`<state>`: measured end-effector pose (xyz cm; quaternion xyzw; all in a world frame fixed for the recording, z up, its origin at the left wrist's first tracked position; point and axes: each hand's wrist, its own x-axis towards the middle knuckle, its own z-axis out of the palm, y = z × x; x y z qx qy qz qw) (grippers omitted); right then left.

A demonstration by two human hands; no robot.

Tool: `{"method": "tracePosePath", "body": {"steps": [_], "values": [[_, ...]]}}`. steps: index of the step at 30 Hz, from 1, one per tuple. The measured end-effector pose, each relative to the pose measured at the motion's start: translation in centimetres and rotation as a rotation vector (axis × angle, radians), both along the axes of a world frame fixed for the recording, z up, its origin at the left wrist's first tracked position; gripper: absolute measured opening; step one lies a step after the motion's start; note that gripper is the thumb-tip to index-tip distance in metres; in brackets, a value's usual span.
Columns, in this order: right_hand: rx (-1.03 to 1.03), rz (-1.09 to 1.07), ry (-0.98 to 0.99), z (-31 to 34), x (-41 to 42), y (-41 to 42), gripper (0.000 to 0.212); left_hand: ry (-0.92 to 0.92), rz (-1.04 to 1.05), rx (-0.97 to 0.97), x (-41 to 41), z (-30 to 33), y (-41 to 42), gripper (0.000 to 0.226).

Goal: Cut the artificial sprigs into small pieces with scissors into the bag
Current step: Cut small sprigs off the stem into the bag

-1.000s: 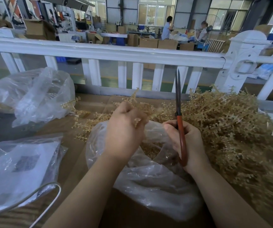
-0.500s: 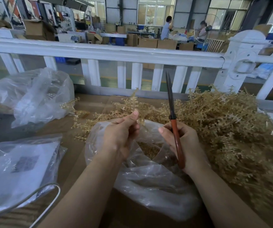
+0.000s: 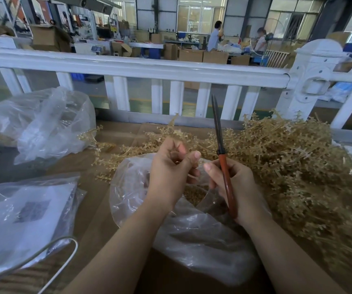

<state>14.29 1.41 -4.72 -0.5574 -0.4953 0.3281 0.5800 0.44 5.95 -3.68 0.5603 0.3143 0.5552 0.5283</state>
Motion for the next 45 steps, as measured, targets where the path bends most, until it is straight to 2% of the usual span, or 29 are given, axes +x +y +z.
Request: {"method": "tracePosePath", "body": {"steps": [5, 11, 14, 18, 24, 30, 34, 36, 45], "values": [[0.009, 0.024, 0.052, 0.0, 0.1, 0.1, 0.019, 0.037, -0.015, 0.092, 0.6, -0.3, -0.3, 0.01], [0.012, -0.009, 0.09, -0.3, 0.2, 0.5, 0.009, 0.0, -0.066, 0.057, 0.6, -0.8, -0.1, 0.012], [-0.006, -0.034, 0.089, -0.6, 0.4, 0.9, 0.017, -0.042, -0.082, 0.04, 0.7, -1.0, 0.1, 0.016], [0.011, -0.009, 0.068, -0.7, 0.6, 1.0, 0.018, -0.065, -0.105, 0.052, 0.6, -1.4, 0.3, 0.02], [0.018, -0.062, -0.114, -0.5, 0.9, 0.3, 0.008, -0.185, -0.055, 0.098, -0.1, -0.9, 0.9, 0.02], [0.066, -0.051, -0.425, -0.7, 0.3, 0.1, 0.026, -0.17, 0.081, 0.138, -1.2, -0.5, 1.4, 0.02], [0.074, -0.086, -0.633, -1.3, 0.3, 0.3, 0.057, -0.108, 0.114, 0.163, -1.5, -0.5, 1.7, 0.016], [0.044, -0.12, -0.734, -1.6, 0.3, 0.6, 0.06, -0.087, 0.118, 0.179, -1.5, -0.5, 1.8, 0.019], [0.009, -0.194, -0.811, -2.2, 0.5, 1.0, 0.053, -0.078, 0.117, 0.142, -1.4, -0.6, 1.7, 0.02]]}}
